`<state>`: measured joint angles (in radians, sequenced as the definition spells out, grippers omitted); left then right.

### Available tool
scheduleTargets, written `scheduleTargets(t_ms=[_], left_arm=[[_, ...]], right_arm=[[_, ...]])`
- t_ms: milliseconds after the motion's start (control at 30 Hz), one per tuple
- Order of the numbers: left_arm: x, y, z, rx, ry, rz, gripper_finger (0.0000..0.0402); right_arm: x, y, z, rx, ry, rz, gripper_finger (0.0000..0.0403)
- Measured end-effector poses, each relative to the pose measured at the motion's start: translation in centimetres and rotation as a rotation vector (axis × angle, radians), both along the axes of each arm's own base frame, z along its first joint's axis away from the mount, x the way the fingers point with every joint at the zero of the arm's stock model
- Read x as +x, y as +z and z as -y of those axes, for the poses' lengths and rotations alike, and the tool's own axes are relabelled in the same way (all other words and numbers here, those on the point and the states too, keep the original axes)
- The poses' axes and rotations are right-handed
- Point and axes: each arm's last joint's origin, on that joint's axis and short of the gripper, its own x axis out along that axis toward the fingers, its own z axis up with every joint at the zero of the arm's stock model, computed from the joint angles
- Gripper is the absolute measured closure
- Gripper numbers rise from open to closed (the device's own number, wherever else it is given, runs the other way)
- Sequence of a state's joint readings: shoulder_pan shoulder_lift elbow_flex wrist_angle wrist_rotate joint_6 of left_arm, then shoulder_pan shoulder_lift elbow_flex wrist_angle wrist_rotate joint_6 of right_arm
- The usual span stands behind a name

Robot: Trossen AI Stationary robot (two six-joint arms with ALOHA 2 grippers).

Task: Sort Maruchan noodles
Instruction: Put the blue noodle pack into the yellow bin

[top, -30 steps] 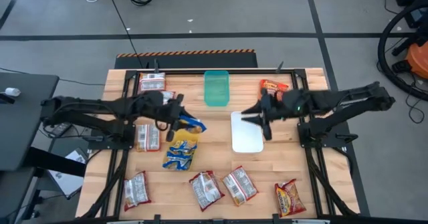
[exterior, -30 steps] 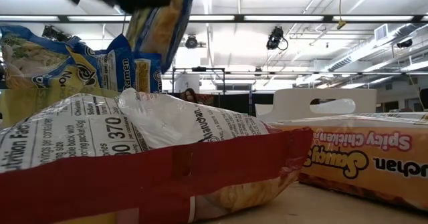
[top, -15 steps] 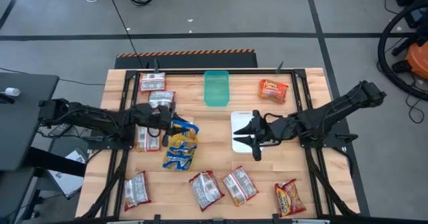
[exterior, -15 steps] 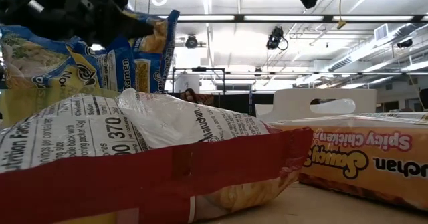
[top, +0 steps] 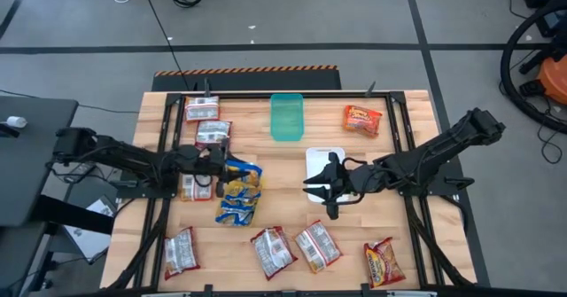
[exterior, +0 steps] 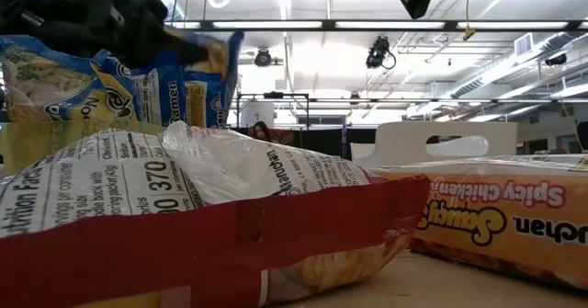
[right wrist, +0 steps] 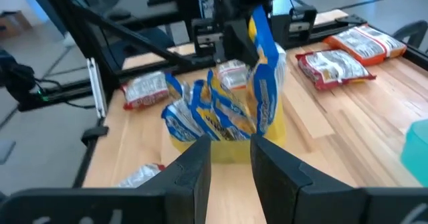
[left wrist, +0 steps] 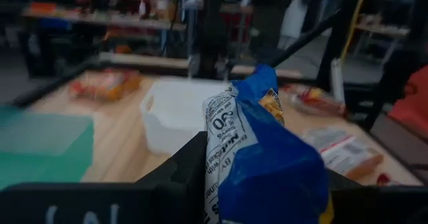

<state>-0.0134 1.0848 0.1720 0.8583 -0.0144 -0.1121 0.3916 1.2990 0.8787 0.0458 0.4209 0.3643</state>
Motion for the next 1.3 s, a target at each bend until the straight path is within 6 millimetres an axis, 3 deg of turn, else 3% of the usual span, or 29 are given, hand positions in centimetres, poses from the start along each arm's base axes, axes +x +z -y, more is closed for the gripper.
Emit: scheduleTargets(t_ms=[433,833,1067,1300], left_arm=[[2.1,-3.0,-0.3,-0.041,0.086,-0.023,0.0278],[1.9,-3.3,-4.2,-0.018,0.307,-0.011,0.0275],[2.4,-4.6,-3.8,-0.075,0.287,-0.032,0.0272],[2.6,-4.1,-3.3,-0.001,0.248,0.049,0.0259]], right_arm=[[-0.1,-0.2,-0.6,-0.027,0.032,-0.009,0.0292],[-0.3,-0.2,-1.1,-0.046,0.057,-0.012,0.0292],[-0.3,-0.3,-1.1,-0.054,0.058,-0.012,0.0292],[-0.3,-0.3,-1.1,-0.124,0.079,-0.020,0.0292]])
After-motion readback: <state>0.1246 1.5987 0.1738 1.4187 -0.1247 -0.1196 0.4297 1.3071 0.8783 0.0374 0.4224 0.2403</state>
